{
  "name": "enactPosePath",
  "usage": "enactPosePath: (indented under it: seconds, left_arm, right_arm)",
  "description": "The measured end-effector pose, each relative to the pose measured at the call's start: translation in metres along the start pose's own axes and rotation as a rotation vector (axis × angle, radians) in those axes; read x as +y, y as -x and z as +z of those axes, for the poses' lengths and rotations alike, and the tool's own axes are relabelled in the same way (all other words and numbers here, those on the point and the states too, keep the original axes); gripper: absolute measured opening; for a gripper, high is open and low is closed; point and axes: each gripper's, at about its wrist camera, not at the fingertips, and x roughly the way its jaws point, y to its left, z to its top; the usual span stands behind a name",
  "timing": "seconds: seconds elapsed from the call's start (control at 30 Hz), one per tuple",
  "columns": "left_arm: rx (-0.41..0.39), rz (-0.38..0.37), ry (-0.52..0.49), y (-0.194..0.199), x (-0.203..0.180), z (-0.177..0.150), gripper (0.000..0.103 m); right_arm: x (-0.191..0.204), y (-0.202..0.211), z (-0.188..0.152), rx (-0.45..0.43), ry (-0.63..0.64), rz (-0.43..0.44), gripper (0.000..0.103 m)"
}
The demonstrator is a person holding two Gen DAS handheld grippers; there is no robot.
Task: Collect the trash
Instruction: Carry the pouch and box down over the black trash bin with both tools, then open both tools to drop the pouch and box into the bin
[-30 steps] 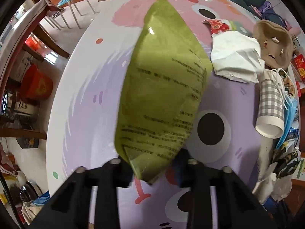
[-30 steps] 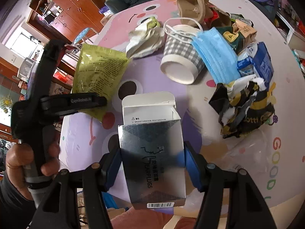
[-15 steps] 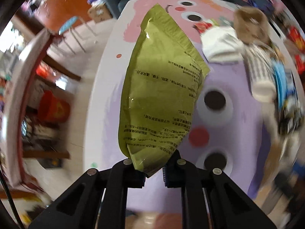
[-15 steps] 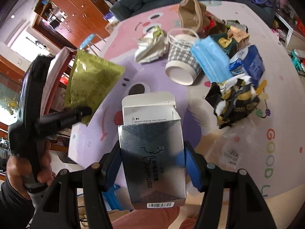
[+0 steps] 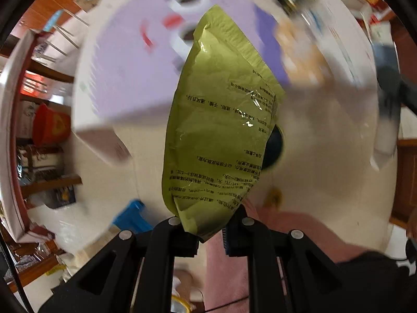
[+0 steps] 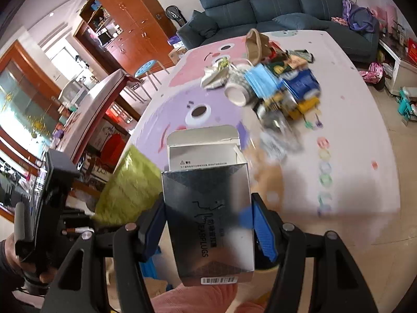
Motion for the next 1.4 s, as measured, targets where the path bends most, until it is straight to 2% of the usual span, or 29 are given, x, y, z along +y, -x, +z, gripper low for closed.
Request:
enactPosePath:
  seconds: [0.13, 0.27, 0.37, 0.47, 0.63, 0.77, 0.87, 0.97, 1.13, 1.23, 1.3, 1.4]
  left_arm:
    - [0.088, -0.026, -0.019, -0.033, -0.04, -0.034, 0.011]
    - [0.163, -0.041, -0.058, -0.078, -0.073, -0.046, 0.011]
    - [0.229, -0.055, -0.076, -0.123, -0.091, -0.044, 0.011]
    - [0.279, -0.068, -0.07, -0.17, -0.098, -0.032, 0.011]
    - [0.32, -0.074, -0.047, -0.253, -0.107, -0.006, 0.012]
    - [0.35, -0.071, -0.034, -0.311, -0.103, 0.019, 0.012]
    - [0.367, -0.047, -0.07, -0.346, -0.111, 0.04, 0.012]
    - [0.39, -0.014, -0.096, -0.379, -0.117, 0.05, 0.013]
    - [0.408, 0.0, -0.132, -0.413, -0.12, 0.061, 0.014]
    - [0.372, 0.01, -0.132, -0.411, -0.119, 0.063, 0.028]
    - [0.352, 0.003, -0.114, -0.412, -0.113, 0.066, 0.045]
    - [0.332, 0.0, -0.085, -0.409, -0.102, 0.065, 0.049]
  right_arm:
    - [-0.026, 0.0, -0.042, 0.067, -0.059, -0.016, 0.062]
    - [-0.05, -0.02, -0.08, 0.116, -0.122, -0.038, 0.062]
    - [-0.066, -0.045, -0.104, 0.101, -0.156, -0.076, 0.062]
    - [-0.087, -0.08, -0.129, 0.036, -0.18, -0.13, 0.063]
    - [-0.119, -0.156, -0.16, 0.005, -0.205, -0.162, 0.063]
    - [-0.149, -0.229, -0.181, 0.042, -0.216, -0.171, 0.063]
    - [-0.167, -0.27, -0.189, 0.076, -0.221, -0.186, 0.063]
    - [-0.18, -0.298, -0.197, 0.094, -0.212, -0.194, 0.063]
    - [-0.193, -0.342, -0.205, 0.182, -0.196, -0.177, 0.065]
    - [-0.195, -0.363, -0.206, 0.239, -0.172, -0.179, 0.065]
    - [-0.191, -0.368, -0.207, 0.261, -0.178, -0.172, 0.065]
    - [-0.189, -0.374, -0.212, 0.281, -0.203, -0.16, 0.066]
